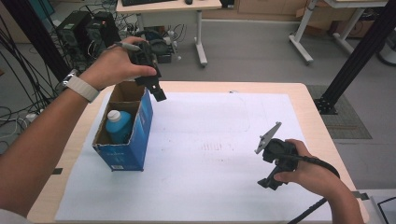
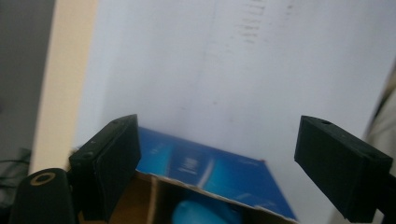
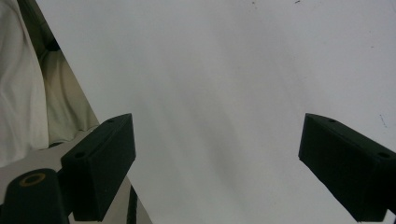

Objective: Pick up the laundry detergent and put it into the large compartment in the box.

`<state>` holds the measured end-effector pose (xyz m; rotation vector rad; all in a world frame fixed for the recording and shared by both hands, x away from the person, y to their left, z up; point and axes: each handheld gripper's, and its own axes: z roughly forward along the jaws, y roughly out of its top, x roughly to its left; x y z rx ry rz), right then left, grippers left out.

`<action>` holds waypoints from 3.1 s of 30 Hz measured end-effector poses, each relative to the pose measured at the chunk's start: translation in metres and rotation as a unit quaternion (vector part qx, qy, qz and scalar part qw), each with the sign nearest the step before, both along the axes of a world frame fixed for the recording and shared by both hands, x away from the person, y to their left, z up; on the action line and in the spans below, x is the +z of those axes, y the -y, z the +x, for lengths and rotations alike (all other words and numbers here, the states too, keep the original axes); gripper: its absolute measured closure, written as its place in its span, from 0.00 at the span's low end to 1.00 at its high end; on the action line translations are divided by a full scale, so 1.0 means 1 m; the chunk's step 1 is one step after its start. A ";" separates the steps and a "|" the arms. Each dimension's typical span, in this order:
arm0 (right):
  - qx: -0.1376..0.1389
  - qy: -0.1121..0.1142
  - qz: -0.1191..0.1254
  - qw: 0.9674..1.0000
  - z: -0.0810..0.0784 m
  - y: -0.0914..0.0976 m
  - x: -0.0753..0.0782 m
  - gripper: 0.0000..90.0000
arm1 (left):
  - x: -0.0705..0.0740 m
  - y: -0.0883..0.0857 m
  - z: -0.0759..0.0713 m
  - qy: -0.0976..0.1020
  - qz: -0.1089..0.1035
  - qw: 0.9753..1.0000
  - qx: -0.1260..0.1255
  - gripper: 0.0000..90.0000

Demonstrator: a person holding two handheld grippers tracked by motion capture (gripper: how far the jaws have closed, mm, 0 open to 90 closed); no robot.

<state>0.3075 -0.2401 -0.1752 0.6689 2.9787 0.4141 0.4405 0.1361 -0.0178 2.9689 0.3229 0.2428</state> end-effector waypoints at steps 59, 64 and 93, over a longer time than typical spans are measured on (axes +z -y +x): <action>-0.018 0.006 0.000 1.000 -0.009 -0.001 0.004 0.12 | -0.068 0.053 0.016 -0.005 0.034 0.994 -0.108 0.08; -0.017 0.007 0.002 1.000 -0.011 0.000 0.004 0.12 | -0.076 0.053 0.015 -0.002 0.035 0.993 -0.109 0.08; -0.018 0.002 0.002 1.000 -0.014 0.002 0.000 0.12 | -0.107 0.047 0.023 -0.006 0.036 0.995 -0.097 0.10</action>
